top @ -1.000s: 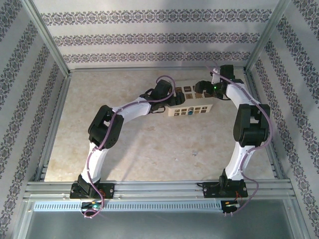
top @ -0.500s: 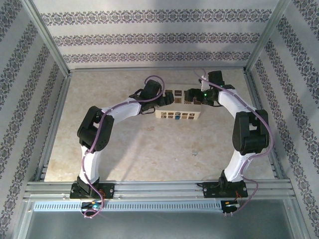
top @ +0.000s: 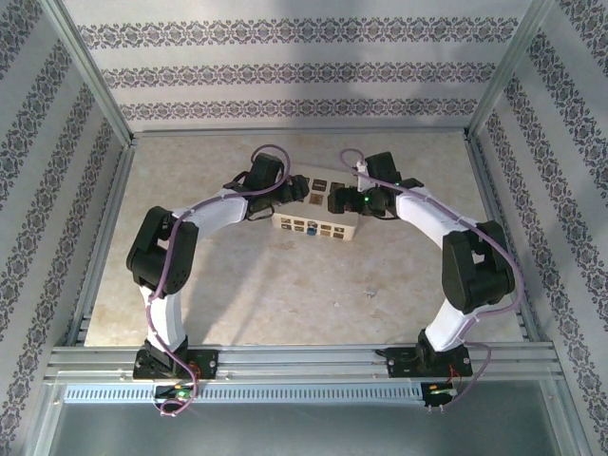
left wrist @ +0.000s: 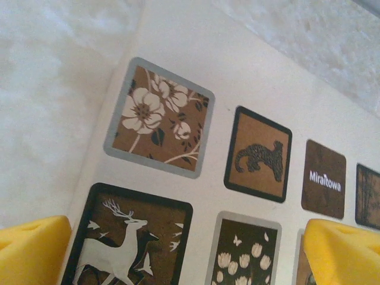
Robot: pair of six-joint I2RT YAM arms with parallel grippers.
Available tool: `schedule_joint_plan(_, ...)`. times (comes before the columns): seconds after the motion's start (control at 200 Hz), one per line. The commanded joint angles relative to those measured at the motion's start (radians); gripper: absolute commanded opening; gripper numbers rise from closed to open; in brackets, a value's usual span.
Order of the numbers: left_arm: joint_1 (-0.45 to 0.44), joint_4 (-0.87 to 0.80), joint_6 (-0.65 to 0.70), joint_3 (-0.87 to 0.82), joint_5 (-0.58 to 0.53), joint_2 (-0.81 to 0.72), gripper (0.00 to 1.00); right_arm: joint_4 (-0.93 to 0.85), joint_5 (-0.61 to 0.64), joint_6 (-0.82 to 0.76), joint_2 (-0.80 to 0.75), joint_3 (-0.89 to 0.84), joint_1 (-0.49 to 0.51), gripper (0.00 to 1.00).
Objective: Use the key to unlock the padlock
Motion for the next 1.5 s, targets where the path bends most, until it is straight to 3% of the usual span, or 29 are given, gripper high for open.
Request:
schedule_joint_plan(0.0,-0.001,0.046,0.02,-0.005,0.067,-0.048,0.99,0.047,-0.049,0.061,-0.036,-0.044,0.063,0.98)
schedule_joint_plan(0.36,0.027,0.059,0.022,-0.054,0.053,-0.076,0.99,0.091,-0.005,0.123,-0.092,-0.113,0.151,0.98)
schedule_joint_plan(0.64,0.044,0.056,0.037,-0.079,0.029,-0.107,0.99,0.094,0.026,0.13,-0.123,-0.144,0.162,0.98)
schedule_joint_plan(1.054,0.09,0.057,0.085,-0.154,-0.016,-0.237,0.99,0.017,0.146,0.103,-0.275,-0.23,0.069,0.98)
schedule_joint_plan(1.494,0.093,0.042,0.211,-0.339,-0.095,-0.543,0.99,-0.244,0.203,0.062,-0.456,-0.236,0.02,0.98)
